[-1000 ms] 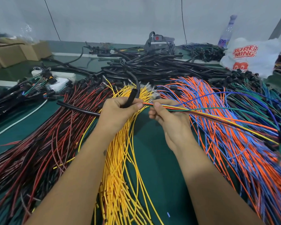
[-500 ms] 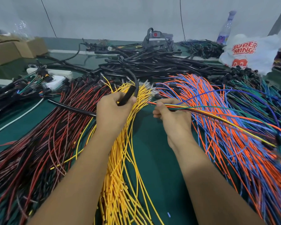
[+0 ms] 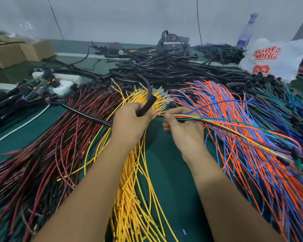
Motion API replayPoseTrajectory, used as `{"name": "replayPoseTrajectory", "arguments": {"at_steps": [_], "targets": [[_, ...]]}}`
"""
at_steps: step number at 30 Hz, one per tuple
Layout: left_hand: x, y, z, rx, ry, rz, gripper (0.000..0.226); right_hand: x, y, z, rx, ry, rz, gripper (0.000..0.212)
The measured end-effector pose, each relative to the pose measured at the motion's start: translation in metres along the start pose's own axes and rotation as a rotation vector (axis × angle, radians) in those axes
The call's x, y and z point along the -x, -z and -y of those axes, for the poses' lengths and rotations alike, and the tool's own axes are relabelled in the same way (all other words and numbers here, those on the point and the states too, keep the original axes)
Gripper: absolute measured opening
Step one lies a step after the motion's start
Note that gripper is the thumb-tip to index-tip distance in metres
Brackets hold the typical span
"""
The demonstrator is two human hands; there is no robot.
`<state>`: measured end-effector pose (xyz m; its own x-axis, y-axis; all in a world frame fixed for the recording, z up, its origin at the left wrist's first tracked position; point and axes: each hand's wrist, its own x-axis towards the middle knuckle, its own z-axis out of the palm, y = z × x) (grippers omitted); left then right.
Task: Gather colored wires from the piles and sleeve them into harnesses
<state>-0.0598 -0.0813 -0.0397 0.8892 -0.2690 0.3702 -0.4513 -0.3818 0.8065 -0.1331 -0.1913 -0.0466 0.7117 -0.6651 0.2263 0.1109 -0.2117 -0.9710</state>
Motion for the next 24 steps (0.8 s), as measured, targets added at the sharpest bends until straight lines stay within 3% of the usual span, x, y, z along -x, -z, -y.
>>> {"name": "replayPoseTrajectory", "arguments": {"at_steps": [4,7,11,17,24], "targets": [[0.0006,0.0000,-0.0003,-0.030,-0.001,-0.015,0.026,0.0002,-0.0005,0.0009,-0.006,-0.013,-0.007,0.019],[-0.0005,0.0041,-0.0014,0.048,0.053,-0.075,0.027,-0.0002,-0.0009,0.0022,-0.198,-0.076,0.016,0.019],[-0.0016,0.0078,-0.0031,0.167,0.115,0.014,0.032,0.0009,-0.0016,0.0040,-0.419,-0.133,0.110,0.015],[-0.0014,0.0058,-0.0028,0.292,0.100,0.028,0.014,0.0008,-0.0012,0.0033,-0.429,-0.132,0.154,0.012],[-0.0013,0.0067,-0.0039,0.362,0.087,0.059,0.011,0.0009,-0.0007,0.0026,-0.450,-0.112,0.155,0.015]]}}
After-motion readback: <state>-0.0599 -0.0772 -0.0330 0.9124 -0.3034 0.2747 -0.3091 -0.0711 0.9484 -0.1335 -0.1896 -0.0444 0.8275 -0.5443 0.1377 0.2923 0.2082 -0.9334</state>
